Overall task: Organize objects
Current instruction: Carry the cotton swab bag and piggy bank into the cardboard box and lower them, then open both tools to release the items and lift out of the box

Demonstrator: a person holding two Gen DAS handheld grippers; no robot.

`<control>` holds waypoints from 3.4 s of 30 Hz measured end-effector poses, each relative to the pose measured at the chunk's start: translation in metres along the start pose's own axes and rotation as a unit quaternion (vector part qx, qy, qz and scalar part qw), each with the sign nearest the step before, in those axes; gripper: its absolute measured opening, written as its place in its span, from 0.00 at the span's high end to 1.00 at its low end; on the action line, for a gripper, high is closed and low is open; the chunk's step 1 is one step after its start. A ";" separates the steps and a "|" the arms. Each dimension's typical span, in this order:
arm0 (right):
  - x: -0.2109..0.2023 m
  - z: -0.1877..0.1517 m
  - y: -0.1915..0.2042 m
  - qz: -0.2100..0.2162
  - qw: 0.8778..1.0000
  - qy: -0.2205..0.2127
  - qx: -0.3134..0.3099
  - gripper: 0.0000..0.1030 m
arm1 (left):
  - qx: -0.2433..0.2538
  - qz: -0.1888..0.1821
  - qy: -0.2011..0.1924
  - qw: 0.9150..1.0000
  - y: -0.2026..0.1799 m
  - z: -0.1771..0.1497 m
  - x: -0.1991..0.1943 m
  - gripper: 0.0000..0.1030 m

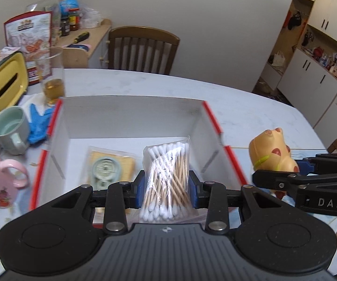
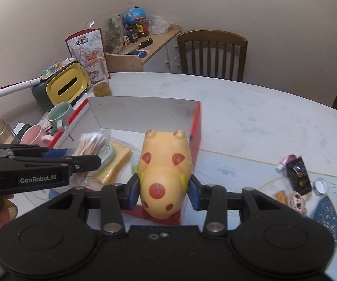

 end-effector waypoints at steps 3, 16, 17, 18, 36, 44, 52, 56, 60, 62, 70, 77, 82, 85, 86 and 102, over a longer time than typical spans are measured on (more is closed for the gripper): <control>0.011 0.003 0.008 0.004 1.000 0.004 0.002 0.60 | 0.003 0.011 0.001 1.000 0.018 0.002 0.000 0.66; 0.073 0.006 0.045 0.022 0.999 0.034 -0.034 0.60 | 0.033 0.054 0.031 0.997 0.068 0.012 0.045 0.66; 0.078 0.005 0.048 0.022 0.998 0.037 -0.041 0.60 | 0.037 0.056 0.034 0.997 0.069 0.011 0.049 0.66; 0.083 0.003 0.051 0.024 0.998 0.040 -0.049 0.60 | 0.041 0.057 0.037 0.997 0.070 0.010 0.054 0.66; 0.148 -0.018 0.062 0.004 0.993 0.082 -0.081 0.59 | 0.111 0.084 0.050 0.989 0.066 0.005 0.093 0.66; 0.153 -0.018 0.063 0.006 0.992 0.085 -0.089 0.57 | 0.111 0.070 0.070 0.989 0.060 -0.002 0.104 0.66; 0.152 -0.018 0.065 0.002 0.991 0.092 -0.095 0.48 | 0.100 0.065 0.089 0.989 0.062 0.000 0.106 0.64; 0.147 -0.017 0.066 0.005 0.991 0.088 -0.098 0.40 | 0.098 0.060 0.091 0.989 0.061 0.000 0.103 0.54; 0.139 -0.018 0.063 0.012 0.992 0.082 -0.092 0.40 | 0.100 0.062 0.085 0.989 0.058 -0.001 0.099 0.51; 0.132 -0.017 0.061 0.015 0.993 0.076 -0.087 0.40 | 0.094 0.061 0.084 0.990 0.058 -0.001 0.097 0.51; 0.095 -0.010 0.050 0.034 0.996 0.045 -0.068 0.39 | 0.077 0.054 0.069 0.993 0.052 -0.001 0.078 0.51; 0.066 -0.002 0.036 0.045 0.997 0.019 -0.051 0.39 | 0.070 0.047 0.038 0.996 0.038 0.003 0.051 0.51; 0.048 -0.002 0.027 0.046 0.998 0.006 -0.046 0.37 | 0.052 0.037 0.026 0.998 0.027 0.003 0.036 0.50; 0.038 -0.002 0.022 0.050 0.998 -0.001 -0.044 0.36 | 0.042 0.033 0.017 0.998 0.020 0.002 0.028 0.50; 0.035 -0.002 0.020 0.051 0.998 -0.003 -0.044 0.34 | 0.041 0.033 0.015 0.999 0.018 0.002 0.026 0.50; -0.016 -0.005 -0.029 0.043 0.998 -0.037 -0.034 0.15 | 0.055 0.004 -0.023 0.998 -0.055 0.002 0.000 0.22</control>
Point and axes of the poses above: each gripper's, at about its wrist camera, not at the fingertips, and x roughly the way its jaws point, y to its left, z to its top, the point moved 2 cm from there along x, roughly the way its jaws point, and after that the axes turned 8 degrees about -y, right-handed, at the moved point
